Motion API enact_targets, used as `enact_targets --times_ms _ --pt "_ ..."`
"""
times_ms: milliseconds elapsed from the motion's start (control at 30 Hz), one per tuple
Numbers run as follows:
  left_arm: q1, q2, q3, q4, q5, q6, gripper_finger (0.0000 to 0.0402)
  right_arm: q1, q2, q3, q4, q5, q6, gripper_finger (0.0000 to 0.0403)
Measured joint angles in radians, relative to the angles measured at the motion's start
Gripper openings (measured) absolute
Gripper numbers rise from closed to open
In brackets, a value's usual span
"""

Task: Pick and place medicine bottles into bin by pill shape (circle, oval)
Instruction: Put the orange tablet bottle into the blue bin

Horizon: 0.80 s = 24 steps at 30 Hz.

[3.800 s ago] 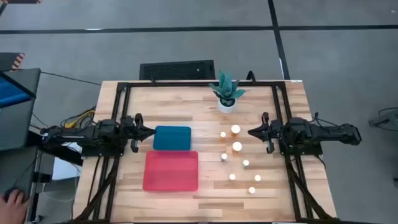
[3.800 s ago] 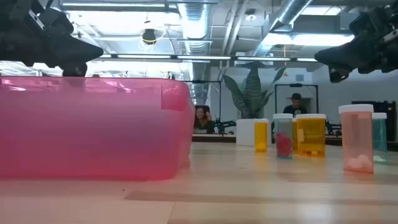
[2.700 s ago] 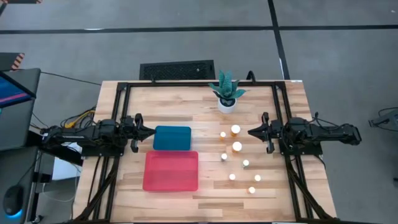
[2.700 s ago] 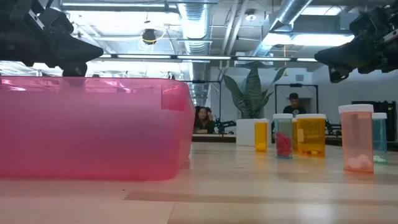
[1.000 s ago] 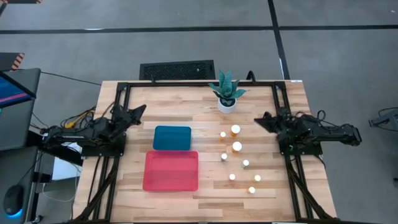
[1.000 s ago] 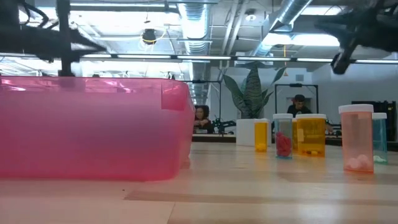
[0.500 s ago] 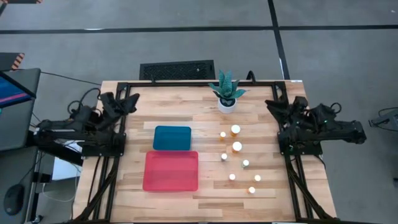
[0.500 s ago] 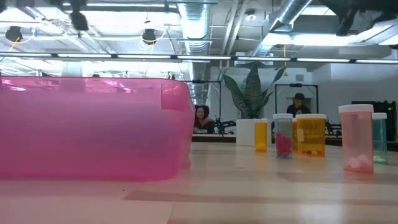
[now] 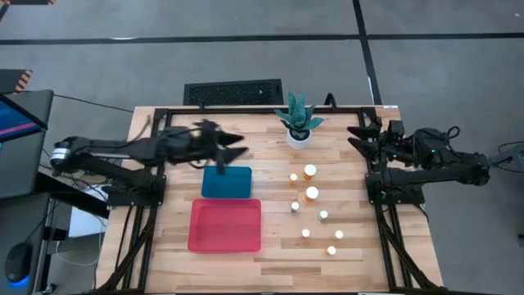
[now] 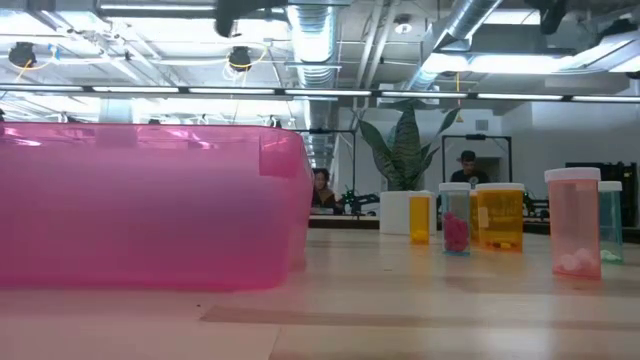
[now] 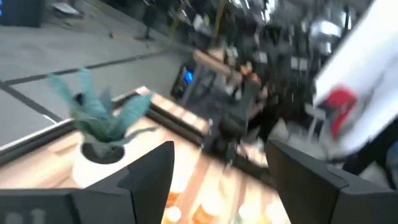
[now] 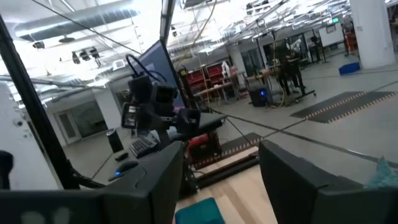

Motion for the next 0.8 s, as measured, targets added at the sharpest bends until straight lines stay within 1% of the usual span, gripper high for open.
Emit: enact_targets --times_ms 67,200,333,433,500,633,800 --pt "0.008 0.094 0.040 0.009 0.044 0.053 0.0249 0.000 -0.001 0.000 0.000 0.000 0.000 0.0222" --pt "0.023 0.267 0.102 0.050 0.095 0.156 0.0244 0.000 -0.001 0.000 0.002 -0.002 0.000 0.0225" --pt "0.036 0.419 0.143 0.131 0.136 0.232 0.0240 0.001 -0.001 0.001 0.002 -0.012 0.007 0.0225" --pt "0.040 0.523 0.186 0.152 0.174 0.299 0.0240 0.002 -0.001 0.001 0.002 -0.013 0.014 0.0224" --pt "0.040 0.594 0.221 0.182 0.201 0.319 0.0239 0.002 -0.001 0.001 0.002 -0.013 0.018 0.0224" --pt "0.037 0.725 0.296 0.178 0.259 0.337 0.0239 0.002 -0.001 0.001 0.003 -0.013 0.019 0.0224" --pt "0.037 0.844 0.380 0.129 0.282 0.379 0.0239 0.002 -0.001 0.001 0.003 -0.014 0.034 0.0224"
